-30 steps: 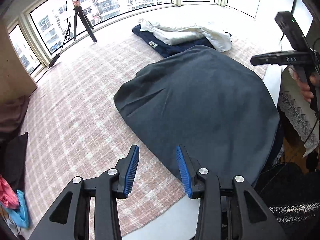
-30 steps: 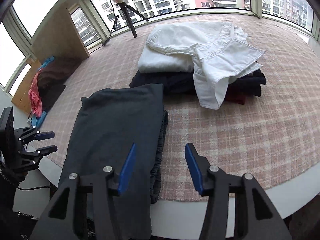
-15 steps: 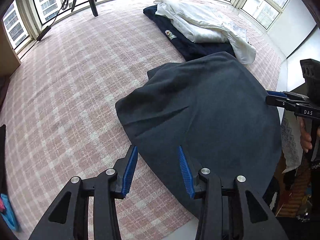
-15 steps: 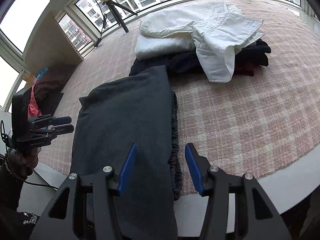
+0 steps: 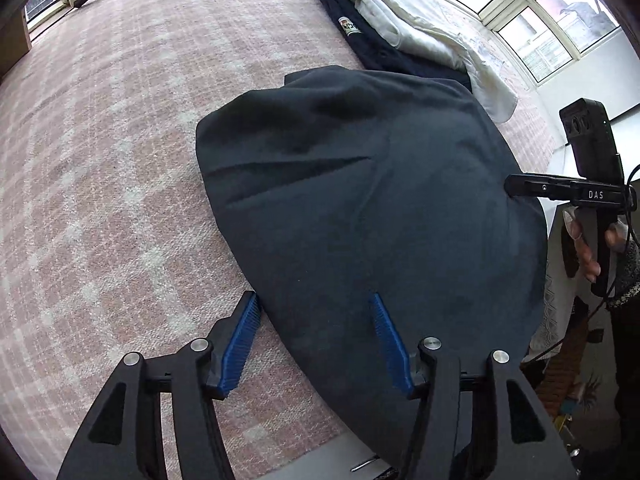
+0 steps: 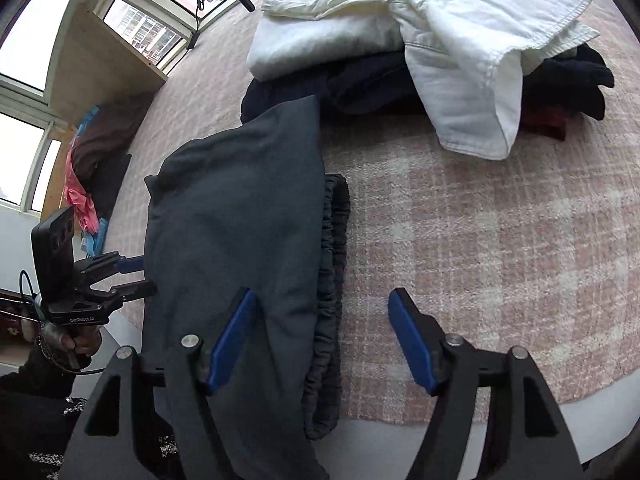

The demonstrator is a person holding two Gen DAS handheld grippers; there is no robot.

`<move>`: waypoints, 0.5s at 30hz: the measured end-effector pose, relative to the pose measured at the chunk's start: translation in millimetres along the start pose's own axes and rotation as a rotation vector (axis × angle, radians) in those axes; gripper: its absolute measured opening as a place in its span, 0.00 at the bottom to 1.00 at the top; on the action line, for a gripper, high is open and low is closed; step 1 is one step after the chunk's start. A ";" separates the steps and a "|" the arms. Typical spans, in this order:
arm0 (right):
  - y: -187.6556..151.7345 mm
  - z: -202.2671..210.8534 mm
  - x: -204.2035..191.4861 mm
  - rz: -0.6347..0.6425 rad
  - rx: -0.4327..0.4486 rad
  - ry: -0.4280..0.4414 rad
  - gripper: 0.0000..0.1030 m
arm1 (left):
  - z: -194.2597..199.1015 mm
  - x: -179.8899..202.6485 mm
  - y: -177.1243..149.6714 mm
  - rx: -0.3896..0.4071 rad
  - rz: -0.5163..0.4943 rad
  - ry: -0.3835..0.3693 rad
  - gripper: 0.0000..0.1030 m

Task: Fold clothes
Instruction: 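Lift the folded trousers with both grippers off the rug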

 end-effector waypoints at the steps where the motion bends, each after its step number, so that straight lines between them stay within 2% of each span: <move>1: 0.1 0.2 0.7 0.000 -0.004 0.012 0.68 | -1.0 1.6 0.5 -0.005 -0.006 0.009 0.54; 6: 5.3 -8.2 -14.8 0.074 -0.111 -0.035 0.67 | -7.4 11.5 3.7 -0.037 -0.029 0.071 0.54; 9: 3.3 -13.6 -25.9 0.130 -0.141 -0.049 0.66 | -11.2 17.6 5.7 -0.057 -0.042 0.109 0.56; 12: 2.3 -10.3 -23.4 0.134 -0.140 -0.021 0.65 | -14.4 22.4 7.5 -0.073 -0.046 0.138 0.56; 14: 1.8 -7.6 -19.9 0.127 -0.137 -0.008 0.46 | -15.7 26.3 9.5 -0.070 -0.044 0.146 0.57; 15: 1.5 -6.9 -18.9 0.127 -0.138 -0.007 0.44 | -16.4 28.5 10.7 -0.068 -0.043 0.151 0.57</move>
Point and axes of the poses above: each gripper's, at about its wrist camera, not at the fingertips, and z roughly against the way its jaws point, x to its right, y to its top, the point moved 4 cm from there along -z, roughly the way its jaws point, and after that the axes turned 11 degrees about -x, right-handed, at the moved point
